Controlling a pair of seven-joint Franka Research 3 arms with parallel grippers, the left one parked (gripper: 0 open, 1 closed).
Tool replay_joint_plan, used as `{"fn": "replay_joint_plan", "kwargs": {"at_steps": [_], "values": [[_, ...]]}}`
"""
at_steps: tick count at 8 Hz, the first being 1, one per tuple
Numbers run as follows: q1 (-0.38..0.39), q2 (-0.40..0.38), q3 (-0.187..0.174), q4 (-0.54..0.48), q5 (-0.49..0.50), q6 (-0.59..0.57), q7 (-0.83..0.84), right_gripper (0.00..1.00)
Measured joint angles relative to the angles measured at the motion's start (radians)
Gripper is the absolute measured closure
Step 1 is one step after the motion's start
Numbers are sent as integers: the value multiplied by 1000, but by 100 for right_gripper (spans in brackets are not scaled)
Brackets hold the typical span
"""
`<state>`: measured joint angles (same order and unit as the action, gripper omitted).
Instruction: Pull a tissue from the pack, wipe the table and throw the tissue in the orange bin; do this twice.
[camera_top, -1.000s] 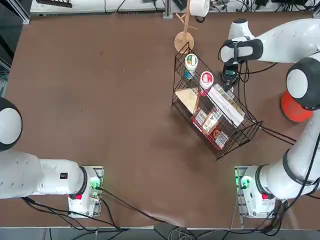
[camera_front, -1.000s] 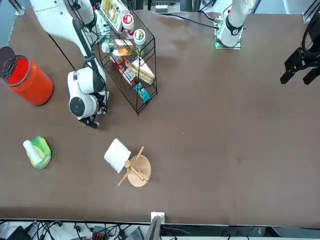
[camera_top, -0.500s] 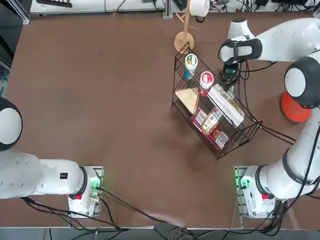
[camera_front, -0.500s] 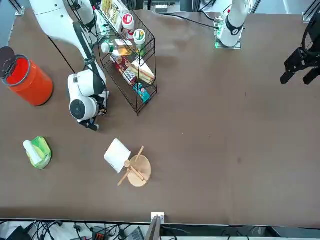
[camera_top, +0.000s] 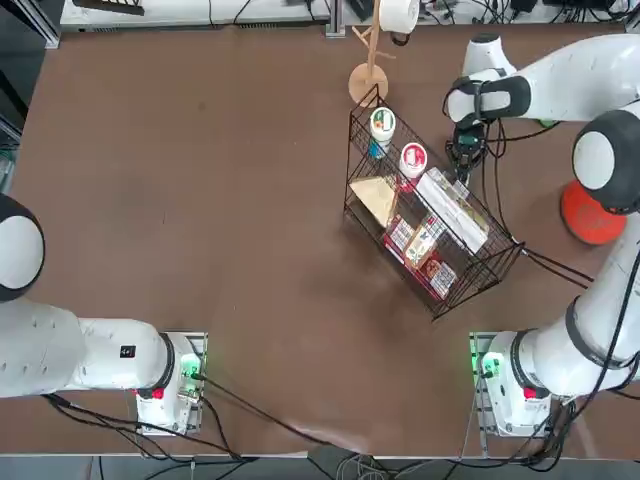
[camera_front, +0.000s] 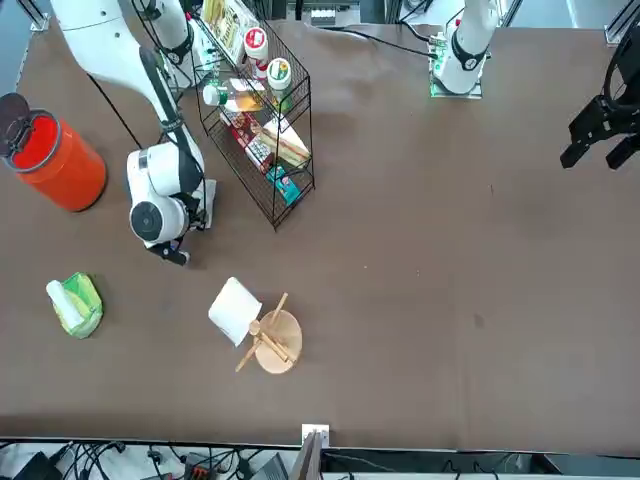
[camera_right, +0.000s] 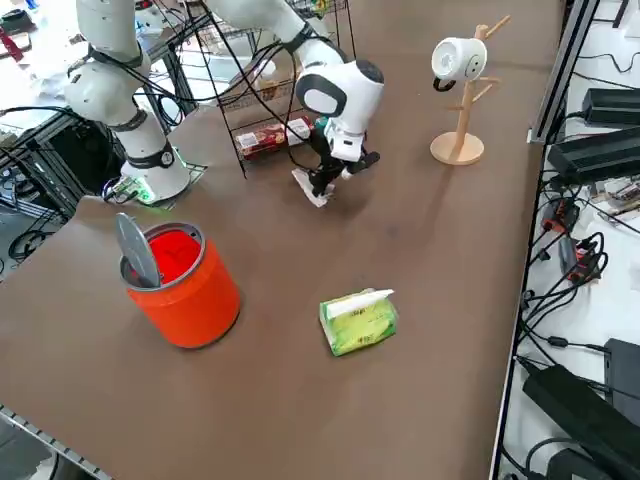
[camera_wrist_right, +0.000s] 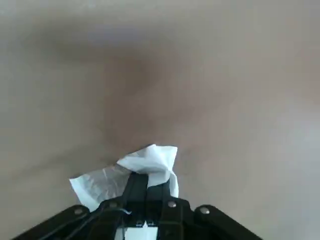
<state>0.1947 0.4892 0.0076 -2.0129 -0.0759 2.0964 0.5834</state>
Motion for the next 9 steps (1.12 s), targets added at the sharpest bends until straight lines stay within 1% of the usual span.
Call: {"fn": "replay_joint_plan", "kwargs": {"at_steps": [4, 5, 6, 9], "values": [[-19, 0, -8, 1, -48, -42, -8, 99], [-20, 0, -8, 6, -50, -48, -8, 99], [-19, -1, -8, 25, -50, -77, -8, 99], [-17, -15, -6, 161, -50, -293, -10, 99]]}}
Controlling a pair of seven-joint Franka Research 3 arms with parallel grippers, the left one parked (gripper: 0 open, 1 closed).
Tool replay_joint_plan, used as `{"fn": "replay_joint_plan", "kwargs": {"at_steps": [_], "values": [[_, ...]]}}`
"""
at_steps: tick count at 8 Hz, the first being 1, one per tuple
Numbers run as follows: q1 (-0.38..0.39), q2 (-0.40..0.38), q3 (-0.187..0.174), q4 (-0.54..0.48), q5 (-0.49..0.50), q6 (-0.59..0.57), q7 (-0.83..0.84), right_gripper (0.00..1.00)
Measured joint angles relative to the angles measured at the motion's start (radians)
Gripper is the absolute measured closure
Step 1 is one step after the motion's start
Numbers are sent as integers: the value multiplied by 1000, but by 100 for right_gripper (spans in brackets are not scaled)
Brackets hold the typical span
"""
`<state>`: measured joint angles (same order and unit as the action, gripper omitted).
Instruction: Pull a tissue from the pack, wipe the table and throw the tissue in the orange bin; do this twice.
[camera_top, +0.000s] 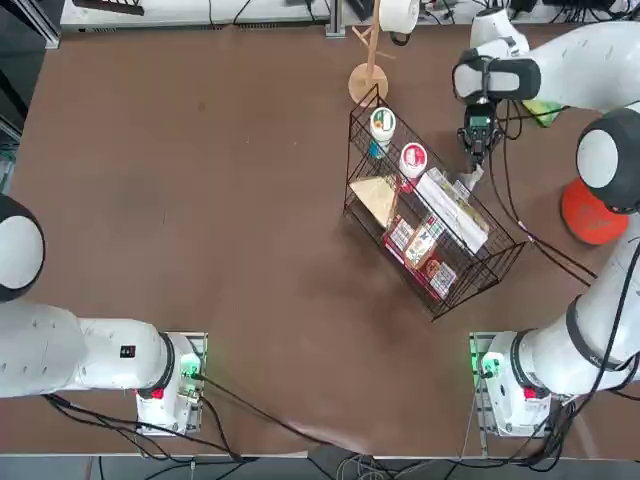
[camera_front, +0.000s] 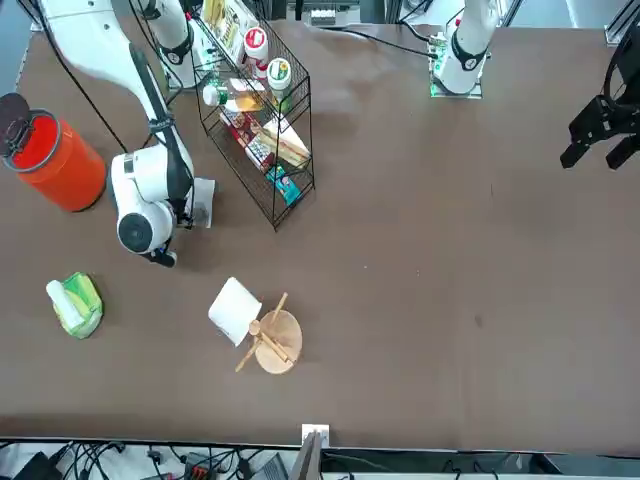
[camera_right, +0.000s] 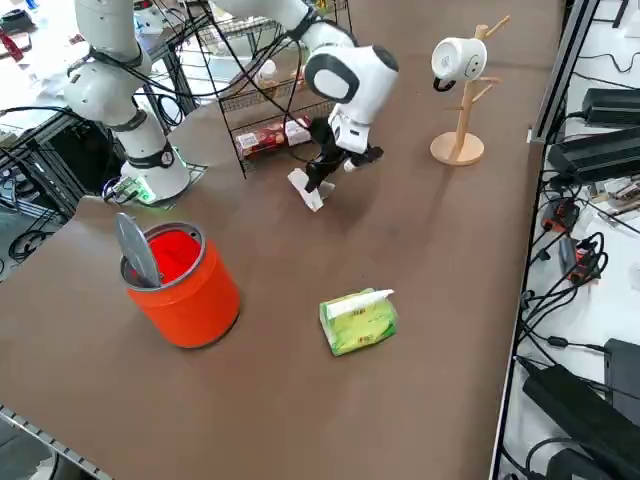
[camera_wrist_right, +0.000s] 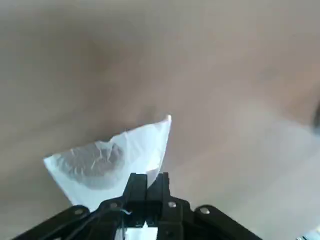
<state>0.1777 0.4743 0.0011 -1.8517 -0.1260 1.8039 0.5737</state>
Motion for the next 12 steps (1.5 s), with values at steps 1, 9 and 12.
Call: {"fn": "replay_joint_plan", "kwargs": {"at_steps": [1, 9, 12], "values": [[1, -3, 2, 42, 0, -50, -1, 99], [2, -38, 0, 228, 0, -288, -1, 99], [-3, -127, -16, 246, -29, -393, -53, 99]]}}
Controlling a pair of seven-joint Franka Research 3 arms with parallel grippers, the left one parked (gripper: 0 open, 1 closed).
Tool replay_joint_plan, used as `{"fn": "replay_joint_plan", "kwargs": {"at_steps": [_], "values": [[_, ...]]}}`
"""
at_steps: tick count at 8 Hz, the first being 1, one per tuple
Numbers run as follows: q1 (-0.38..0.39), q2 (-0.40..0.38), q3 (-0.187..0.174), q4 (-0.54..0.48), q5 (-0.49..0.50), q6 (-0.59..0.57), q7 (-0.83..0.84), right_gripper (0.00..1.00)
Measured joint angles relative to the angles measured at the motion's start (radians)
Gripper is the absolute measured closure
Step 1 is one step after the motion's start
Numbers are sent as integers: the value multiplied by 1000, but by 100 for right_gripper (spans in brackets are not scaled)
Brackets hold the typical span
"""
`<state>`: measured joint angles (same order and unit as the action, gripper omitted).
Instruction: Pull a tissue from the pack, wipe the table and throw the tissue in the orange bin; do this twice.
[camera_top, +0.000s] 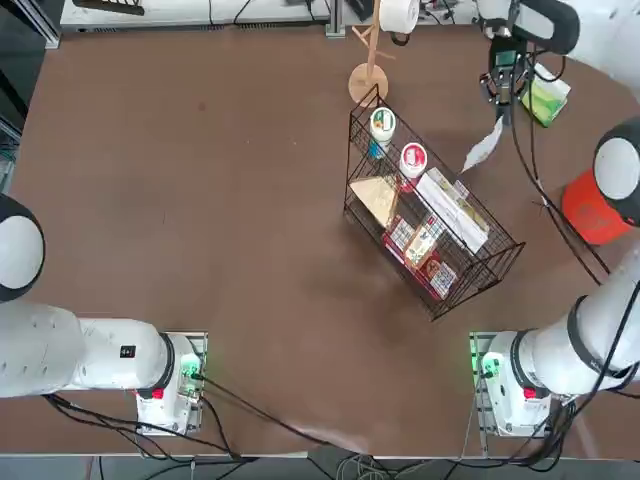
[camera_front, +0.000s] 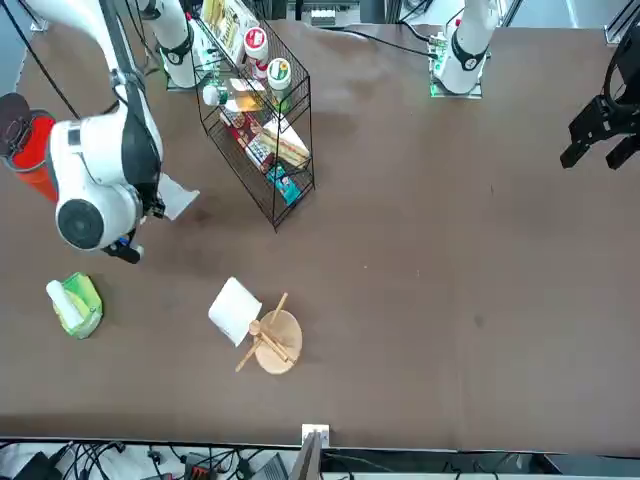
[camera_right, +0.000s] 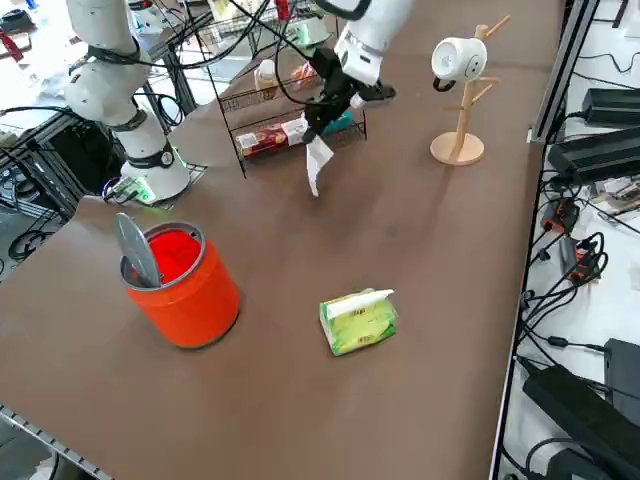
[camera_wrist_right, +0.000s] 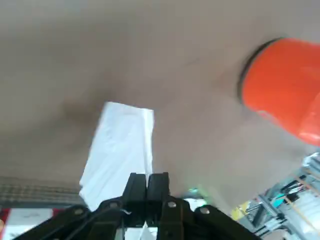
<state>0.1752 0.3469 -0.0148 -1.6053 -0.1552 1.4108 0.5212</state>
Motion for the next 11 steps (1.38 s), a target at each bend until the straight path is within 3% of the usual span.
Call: {"fn": "replay_joint_plan", "kwargs": {"at_steps": [2, 5, 9, 11], "values": [[-2, -70, -56, 1, -52, -57, -114, 99], [-8, -146, -173, 2, -170, -120, -362, 99], [-11, -194, -296, 1, -377, -133, -675, 99], [-12, -207, -351, 1, -422, -131, -783, 99]]}}
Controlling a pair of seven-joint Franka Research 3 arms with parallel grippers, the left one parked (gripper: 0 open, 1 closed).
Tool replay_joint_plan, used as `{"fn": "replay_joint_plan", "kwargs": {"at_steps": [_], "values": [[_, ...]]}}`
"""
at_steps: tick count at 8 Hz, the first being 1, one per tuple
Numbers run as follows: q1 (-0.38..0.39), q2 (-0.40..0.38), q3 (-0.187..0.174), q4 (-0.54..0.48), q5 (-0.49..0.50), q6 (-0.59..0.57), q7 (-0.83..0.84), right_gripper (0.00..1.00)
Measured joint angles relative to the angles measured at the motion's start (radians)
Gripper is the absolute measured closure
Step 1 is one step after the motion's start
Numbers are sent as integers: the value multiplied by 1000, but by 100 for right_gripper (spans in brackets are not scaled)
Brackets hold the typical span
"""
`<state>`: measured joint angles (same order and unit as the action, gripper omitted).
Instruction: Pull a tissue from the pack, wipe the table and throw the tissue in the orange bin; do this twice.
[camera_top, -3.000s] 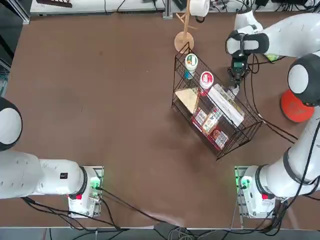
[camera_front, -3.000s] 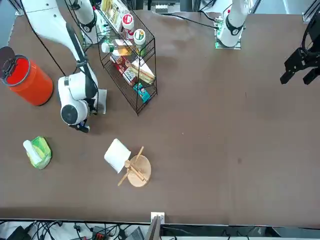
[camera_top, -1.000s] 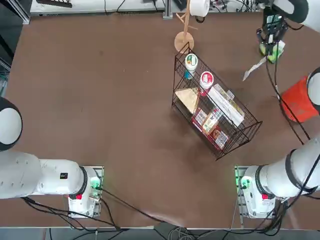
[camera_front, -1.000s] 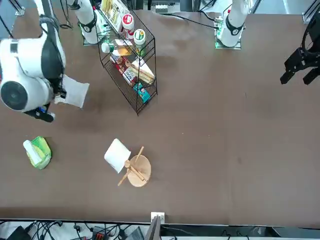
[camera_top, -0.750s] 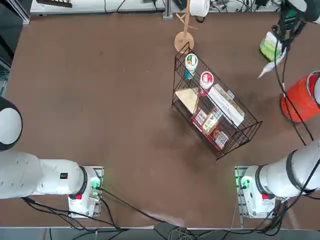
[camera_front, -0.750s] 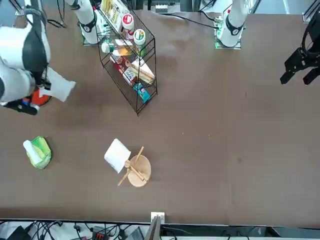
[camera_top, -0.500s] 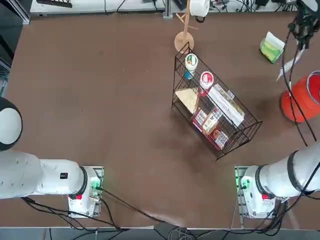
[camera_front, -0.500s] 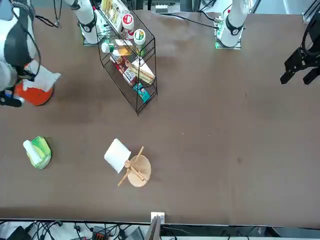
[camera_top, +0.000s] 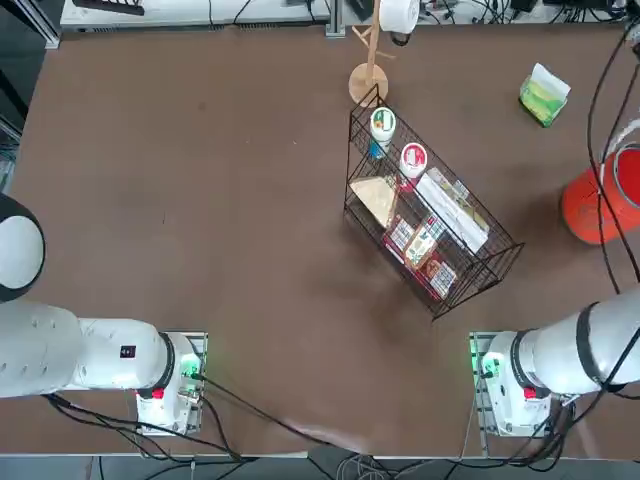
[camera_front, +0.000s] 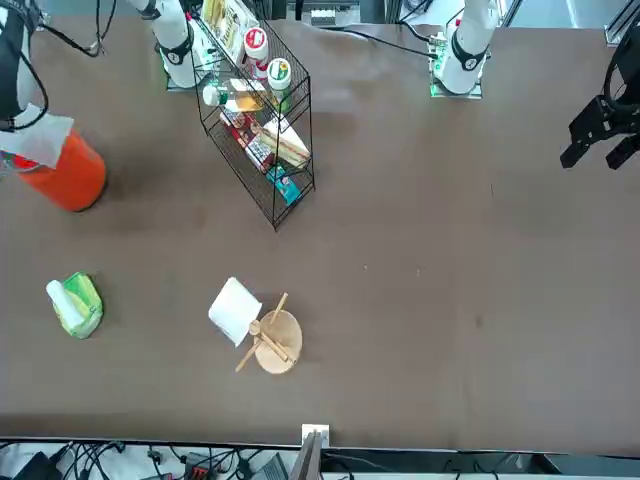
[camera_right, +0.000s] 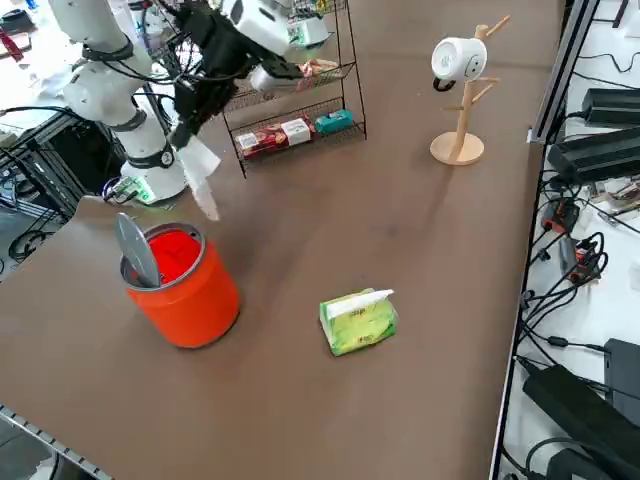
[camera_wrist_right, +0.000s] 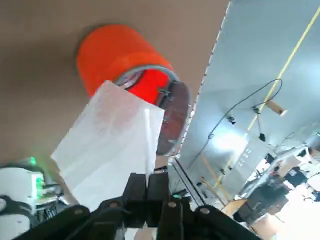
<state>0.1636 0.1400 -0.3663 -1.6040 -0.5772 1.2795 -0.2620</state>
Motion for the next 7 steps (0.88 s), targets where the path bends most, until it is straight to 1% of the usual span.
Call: {"fn": "replay_joint_plan", "kwargs": {"at_steps": [2, 3, 5, 7], "values": [[-3, -1, -56, -2, -2, 11, -64, 99], [-13, 0, -70, -11, -2, 12, -73, 99], [-45, 17, -75, -31, -2, 20, -80, 99], [-53, 39, -76, -49, -3, 53, -82, 99]]}}
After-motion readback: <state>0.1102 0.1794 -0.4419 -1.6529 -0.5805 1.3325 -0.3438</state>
